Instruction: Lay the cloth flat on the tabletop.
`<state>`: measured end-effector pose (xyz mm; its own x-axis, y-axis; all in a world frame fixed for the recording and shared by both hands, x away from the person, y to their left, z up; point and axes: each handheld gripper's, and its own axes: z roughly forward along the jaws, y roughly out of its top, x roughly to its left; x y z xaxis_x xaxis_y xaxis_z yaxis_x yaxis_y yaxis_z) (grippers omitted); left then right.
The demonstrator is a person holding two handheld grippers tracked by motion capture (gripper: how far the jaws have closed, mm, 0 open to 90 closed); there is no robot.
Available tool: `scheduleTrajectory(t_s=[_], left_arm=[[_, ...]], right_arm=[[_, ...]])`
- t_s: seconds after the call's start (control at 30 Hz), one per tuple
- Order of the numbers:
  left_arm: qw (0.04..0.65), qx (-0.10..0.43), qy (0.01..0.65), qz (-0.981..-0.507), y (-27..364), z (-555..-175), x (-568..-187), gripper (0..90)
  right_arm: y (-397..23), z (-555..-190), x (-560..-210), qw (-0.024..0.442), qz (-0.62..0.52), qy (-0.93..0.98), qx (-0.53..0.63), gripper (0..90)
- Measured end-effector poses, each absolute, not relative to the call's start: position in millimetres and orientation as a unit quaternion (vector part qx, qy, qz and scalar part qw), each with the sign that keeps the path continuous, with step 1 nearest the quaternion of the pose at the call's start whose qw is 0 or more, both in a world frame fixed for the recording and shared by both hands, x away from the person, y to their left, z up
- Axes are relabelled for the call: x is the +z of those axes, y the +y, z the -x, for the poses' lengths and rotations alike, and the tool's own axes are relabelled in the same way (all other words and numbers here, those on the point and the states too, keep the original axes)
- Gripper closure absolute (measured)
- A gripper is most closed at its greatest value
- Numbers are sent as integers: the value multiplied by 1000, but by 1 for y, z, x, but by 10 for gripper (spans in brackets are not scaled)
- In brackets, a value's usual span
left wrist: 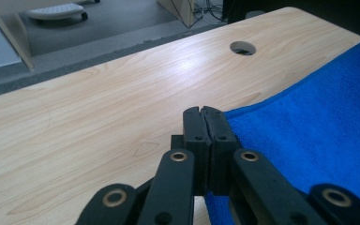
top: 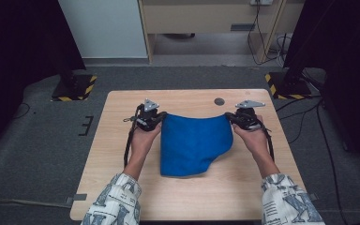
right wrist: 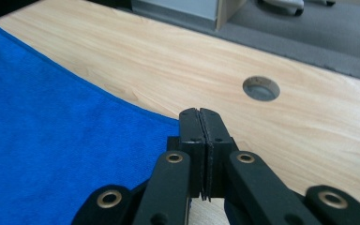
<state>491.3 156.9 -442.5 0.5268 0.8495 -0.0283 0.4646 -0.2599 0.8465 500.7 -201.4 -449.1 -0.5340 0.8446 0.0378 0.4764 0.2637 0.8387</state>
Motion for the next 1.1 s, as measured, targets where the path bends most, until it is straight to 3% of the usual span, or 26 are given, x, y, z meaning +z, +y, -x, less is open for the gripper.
scheduleTrajectory(t_s=[0.47,1.1], left_arm=[[397,213,451,-771,159,-512,-469,888],[400,177,486,-756,174,-537,-502,886]], right_arm=[[-198,-525,-476,201,-460,772,390,891],[-201,-553,-496,191,-483,779,351,892]])
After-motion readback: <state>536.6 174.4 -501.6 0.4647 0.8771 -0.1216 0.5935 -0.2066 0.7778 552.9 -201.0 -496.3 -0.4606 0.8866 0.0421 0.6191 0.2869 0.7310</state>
